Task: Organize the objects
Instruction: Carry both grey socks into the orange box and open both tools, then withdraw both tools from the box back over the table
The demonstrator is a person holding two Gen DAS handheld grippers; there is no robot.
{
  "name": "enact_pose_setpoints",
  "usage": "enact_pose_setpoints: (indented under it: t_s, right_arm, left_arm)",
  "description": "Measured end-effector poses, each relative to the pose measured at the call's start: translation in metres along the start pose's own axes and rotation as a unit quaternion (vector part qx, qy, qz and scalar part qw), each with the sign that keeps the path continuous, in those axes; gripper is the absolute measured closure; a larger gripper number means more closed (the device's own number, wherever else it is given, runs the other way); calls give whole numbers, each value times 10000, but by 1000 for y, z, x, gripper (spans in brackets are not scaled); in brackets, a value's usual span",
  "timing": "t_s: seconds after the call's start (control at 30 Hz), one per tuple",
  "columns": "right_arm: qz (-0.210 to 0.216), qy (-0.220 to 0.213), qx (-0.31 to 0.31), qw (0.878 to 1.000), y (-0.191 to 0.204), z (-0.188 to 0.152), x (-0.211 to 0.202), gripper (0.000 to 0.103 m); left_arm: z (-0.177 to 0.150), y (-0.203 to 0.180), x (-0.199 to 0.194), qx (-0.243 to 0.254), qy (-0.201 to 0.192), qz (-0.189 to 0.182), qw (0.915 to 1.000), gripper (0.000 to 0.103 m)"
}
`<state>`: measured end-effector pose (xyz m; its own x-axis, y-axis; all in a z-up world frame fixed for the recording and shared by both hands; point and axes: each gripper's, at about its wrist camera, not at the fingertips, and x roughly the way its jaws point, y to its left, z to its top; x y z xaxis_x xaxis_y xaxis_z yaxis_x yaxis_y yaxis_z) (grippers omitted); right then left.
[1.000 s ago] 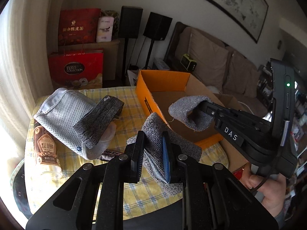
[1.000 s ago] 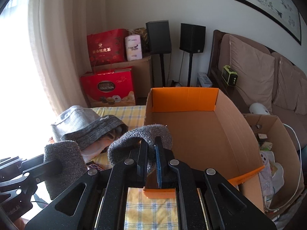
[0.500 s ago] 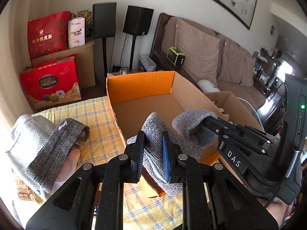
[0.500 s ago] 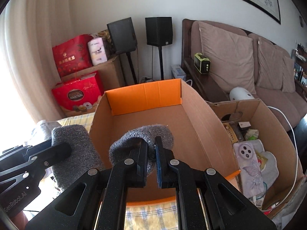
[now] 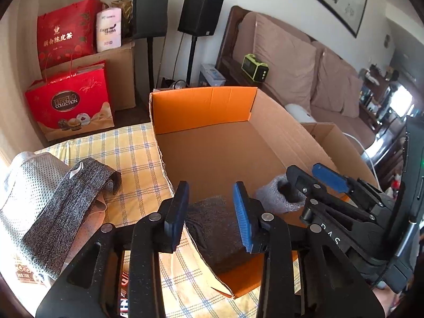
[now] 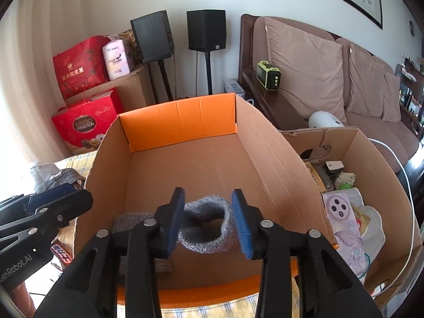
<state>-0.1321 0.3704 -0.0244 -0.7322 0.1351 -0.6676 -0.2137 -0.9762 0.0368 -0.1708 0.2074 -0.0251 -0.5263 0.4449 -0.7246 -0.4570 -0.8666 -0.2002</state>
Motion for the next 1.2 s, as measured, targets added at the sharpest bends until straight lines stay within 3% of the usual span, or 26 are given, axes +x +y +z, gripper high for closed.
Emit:
enact_pose_setpoints:
  t_s: [0.13, 0.27, 0.37, 0.53, 0.6, 0.67, 0.8, 1.0, 1.2]
  right_arm:
    - [9, -34, 1, 10000, -1, 0, -6, 52]
    - [-6, -90, -5, 10000, 1, -1, -14, 43]
    - [-13, -152, -52, 9999, 4, -1, -21, 28]
    - [-59, -278, -130, 9995, 11, -3, -33, 15]
    - [56, -290, -100, 9995, 12, -5, -37, 11]
    - [172, -311, -68, 9993, 14, -7, -42, 0]
    - [289, -356, -145, 9988, 24, -9, -51, 0]
    - [413, -412, -294, 9979, 45, -13, -64, 0]
    - [526, -435, -499, 9964, 70, -19, -75, 0]
  left_arm:
    - [-3, 2, -8, -62, -102, 21, 9999, 52]
    - [-5, 7, -19, -147, -194, 49, 9997, 43]
    - [-8, 10, -28, -143, -294, 199, 9993, 34]
    - [-13, 18, -47, -178, -513, 485, 9973, 18]
    - [-16, 24, -56, -236, -619, 519, 9965, 17]
    - [-19, 29, -64, -261, -693, 581, 9956, 14]
    - [-25, 35, -81, -203, -879, 800, 9927, 5]
    - [-35, 40, -97, 97, -914, 1130, 9893, 5]
    - [-51, 54, -113, 17, -910, 1088, 9899, 4]
